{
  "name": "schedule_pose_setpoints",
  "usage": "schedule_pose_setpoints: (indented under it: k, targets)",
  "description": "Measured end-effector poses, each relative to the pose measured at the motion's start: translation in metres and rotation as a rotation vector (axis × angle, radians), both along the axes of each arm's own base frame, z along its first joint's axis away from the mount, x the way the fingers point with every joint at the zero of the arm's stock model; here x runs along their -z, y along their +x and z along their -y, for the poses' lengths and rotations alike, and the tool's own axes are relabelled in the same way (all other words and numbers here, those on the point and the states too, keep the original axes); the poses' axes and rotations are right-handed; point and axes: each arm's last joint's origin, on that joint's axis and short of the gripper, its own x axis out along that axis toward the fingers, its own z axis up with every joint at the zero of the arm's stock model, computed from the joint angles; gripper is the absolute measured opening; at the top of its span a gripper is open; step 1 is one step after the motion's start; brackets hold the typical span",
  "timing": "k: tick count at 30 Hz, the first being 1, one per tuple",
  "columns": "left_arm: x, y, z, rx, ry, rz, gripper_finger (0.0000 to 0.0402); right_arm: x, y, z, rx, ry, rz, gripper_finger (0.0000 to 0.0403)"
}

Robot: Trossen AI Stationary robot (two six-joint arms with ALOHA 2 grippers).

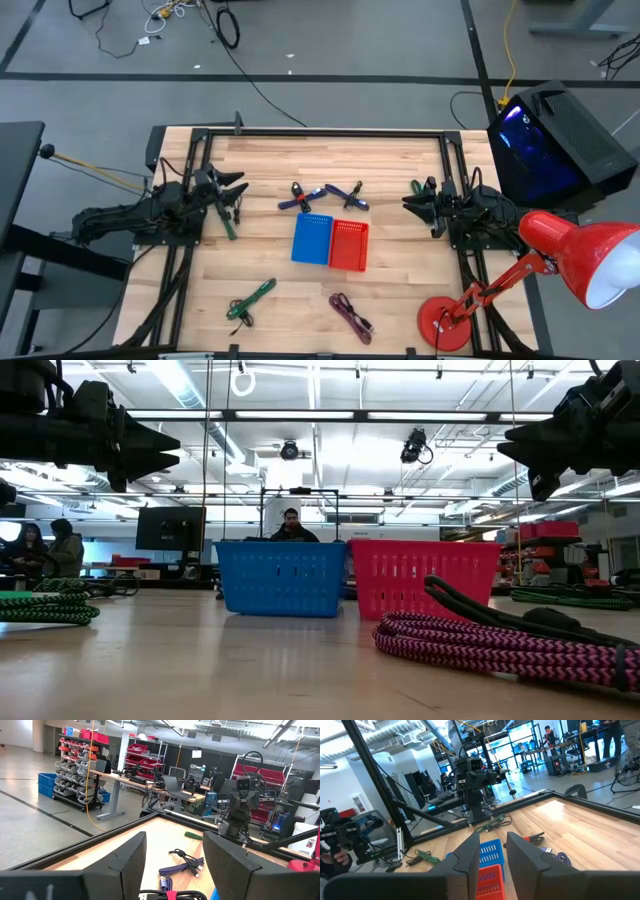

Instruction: Pick & Place USB Port

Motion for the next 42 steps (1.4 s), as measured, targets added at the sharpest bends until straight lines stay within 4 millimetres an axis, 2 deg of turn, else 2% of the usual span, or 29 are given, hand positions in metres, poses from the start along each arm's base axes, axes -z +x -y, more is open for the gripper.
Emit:
schedule_pose_setpoints:
  k: [8, 12, 16, 22, 26, 29, 31, 33, 37, 39, 42]
  targets:
    - [-0.001, 0.0, 0.0, 0.0, 0.002, 0.013, 0.0202, 0.0, 0.0, 0.0, 0.004, -0.008, 0.0, 0.01]
    - [-0.004, -0.001, 0.0, 0.001, 0.001, 0.048, 0.0202, 0.0, 0.0, 0.002, 0.081, -0.08, -0.007, 0.01]
    - [-0.007, -0.001, 0.0, 0.016, -0.081, 0.12, 0.0202, -0.002, -0.001, 0.005, 0.186, -0.108, -0.001, 0.01]
    - [-0.01, -0.002, 0.0, 0.028, -0.1, 0.158, 0.0202, -0.021, -0.006, 0.009, 0.339, -0.022, 0.208, 0.01]
    - [-0.009, -0.001, 0.0, 0.028, -0.101, 0.15, 0.0202, -0.037, -0.018, 0.015, 0.641, -0.039, 0.36, 0.01]
    - [-0.008, -0.001, 0.0, 0.028, -0.102, 0.146, 0.0202, -0.043, -0.029, 0.021, 0.911, 0.106, 0.438, 0.01]
    - [-0.008, -0.001, 0.0, 0.028, -0.102, 0.145, 0.0202, -0.042, -0.031, 0.022, 0.968, 0.215, 0.478, 0.01]
    - [-0.008, -0.001, 0.0, 0.025, -0.101, 0.145, 0.0202, -0.044, -0.031, 0.022, 0.935, 0.209, 0.509, 0.01]
    - [-0.008, -0.002, -0.001, -0.022, -0.1, 0.145, 0.0202, -0.058, -0.025, 0.015, 0.583, -0.028, 0.551, 0.01]
    - [-0.008, -0.002, -0.001, -0.04, -0.103, 0.146, 0.0202, -0.062, -0.019, 0.012, 0.467, -0.154, 0.495, 0.01]
    - [-0.008, -0.002, -0.001, -0.044, -0.108, 0.149, 0.0202, -0.069, -0.01, 0.012, 0.433, -0.24, 0.361, 0.01]
